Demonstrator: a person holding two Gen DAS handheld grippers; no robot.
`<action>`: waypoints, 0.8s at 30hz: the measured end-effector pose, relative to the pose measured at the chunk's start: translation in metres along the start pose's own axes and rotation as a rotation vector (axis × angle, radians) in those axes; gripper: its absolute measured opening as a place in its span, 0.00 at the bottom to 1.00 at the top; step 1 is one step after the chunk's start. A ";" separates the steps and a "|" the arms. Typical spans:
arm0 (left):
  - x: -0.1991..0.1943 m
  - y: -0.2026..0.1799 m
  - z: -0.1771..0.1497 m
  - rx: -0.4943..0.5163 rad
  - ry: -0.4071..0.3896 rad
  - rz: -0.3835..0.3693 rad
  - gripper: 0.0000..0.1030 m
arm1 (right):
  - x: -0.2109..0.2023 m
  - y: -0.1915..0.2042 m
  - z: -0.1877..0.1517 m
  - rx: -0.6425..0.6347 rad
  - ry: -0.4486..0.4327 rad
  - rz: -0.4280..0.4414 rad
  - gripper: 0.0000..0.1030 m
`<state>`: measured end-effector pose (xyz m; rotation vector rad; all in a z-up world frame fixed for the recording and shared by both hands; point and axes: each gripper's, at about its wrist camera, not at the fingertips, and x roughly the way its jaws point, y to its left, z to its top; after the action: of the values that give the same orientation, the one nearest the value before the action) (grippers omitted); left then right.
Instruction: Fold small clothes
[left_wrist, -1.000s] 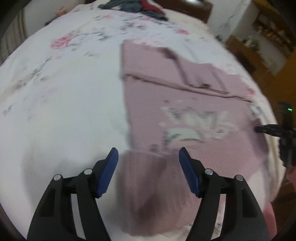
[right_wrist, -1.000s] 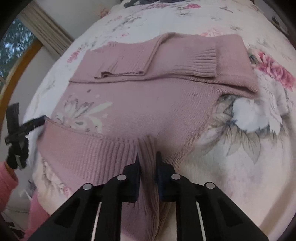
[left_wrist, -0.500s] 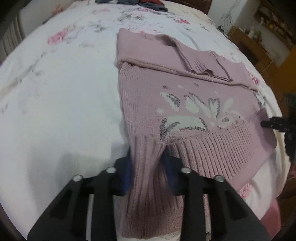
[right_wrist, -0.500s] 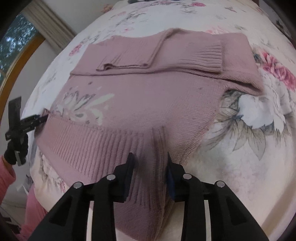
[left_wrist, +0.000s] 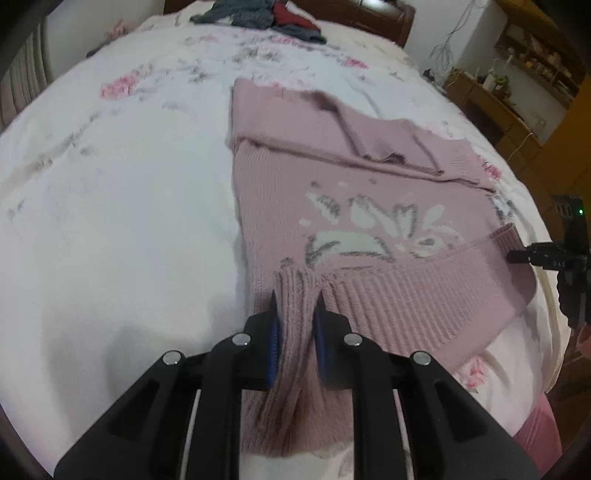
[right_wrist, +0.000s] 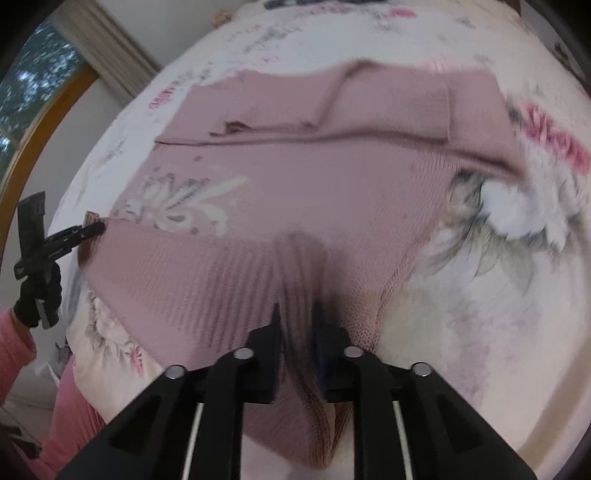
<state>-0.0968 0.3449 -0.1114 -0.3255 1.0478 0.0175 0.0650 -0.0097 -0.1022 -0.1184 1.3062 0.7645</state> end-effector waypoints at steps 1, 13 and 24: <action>0.005 0.002 0.001 -0.006 0.014 0.003 0.20 | 0.005 -0.004 0.000 0.019 0.010 0.010 0.22; -0.055 -0.020 0.014 -0.022 -0.143 -0.111 0.11 | -0.057 -0.003 -0.013 0.119 -0.151 0.148 0.10; -0.062 -0.029 0.153 0.001 -0.328 -0.094 0.11 | -0.121 -0.025 0.069 0.179 -0.339 0.100 0.10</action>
<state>0.0063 0.3680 0.0186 -0.3574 0.7072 -0.0136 0.1284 -0.0480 0.0182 0.2135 1.0554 0.7130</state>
